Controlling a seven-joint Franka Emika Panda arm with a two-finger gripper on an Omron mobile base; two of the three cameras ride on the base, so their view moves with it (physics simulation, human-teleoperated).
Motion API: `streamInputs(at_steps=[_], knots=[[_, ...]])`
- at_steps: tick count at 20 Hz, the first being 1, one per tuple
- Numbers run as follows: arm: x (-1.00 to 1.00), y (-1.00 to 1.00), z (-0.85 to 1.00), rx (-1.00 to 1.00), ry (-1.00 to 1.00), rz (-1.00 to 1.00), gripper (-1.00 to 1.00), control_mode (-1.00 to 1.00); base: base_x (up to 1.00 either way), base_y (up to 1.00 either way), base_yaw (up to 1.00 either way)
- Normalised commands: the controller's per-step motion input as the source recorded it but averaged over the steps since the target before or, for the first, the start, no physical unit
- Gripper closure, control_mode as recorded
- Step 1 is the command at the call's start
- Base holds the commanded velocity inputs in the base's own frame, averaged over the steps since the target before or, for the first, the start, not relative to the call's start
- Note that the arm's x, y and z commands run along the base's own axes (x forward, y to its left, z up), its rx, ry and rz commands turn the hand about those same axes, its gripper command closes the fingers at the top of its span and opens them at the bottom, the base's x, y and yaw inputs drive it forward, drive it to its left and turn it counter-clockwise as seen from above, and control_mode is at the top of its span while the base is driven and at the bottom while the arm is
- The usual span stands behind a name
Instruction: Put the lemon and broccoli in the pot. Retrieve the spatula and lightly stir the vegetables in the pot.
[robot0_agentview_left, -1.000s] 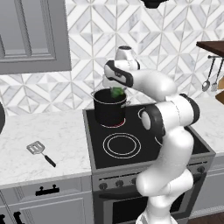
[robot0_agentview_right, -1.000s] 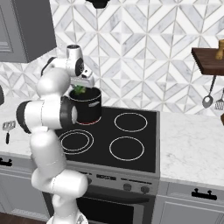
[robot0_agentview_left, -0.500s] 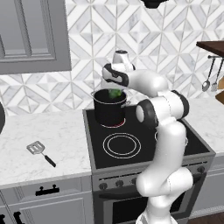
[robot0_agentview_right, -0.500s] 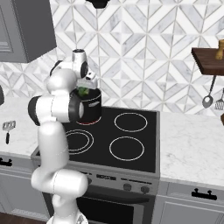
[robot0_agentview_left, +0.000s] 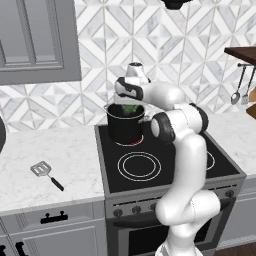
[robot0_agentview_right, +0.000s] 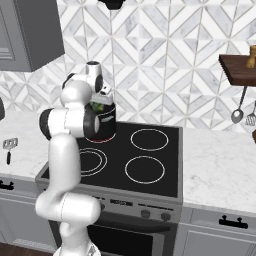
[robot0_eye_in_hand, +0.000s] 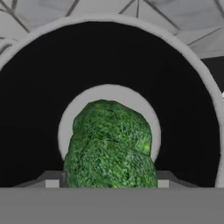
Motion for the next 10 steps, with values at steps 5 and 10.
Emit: streamInputs(at_steps=[5, 10], knots=[[0.27, 0.04, -0.17, 0.0, 0.0, 0.0, 1.0, -1.0, 0.0, 0.0, 0.0], [0.24, 0.02, -0.23, 0.0, 0.0, 0.0, 1.0, -1.0, 0.0, 0.0, 0.0]])
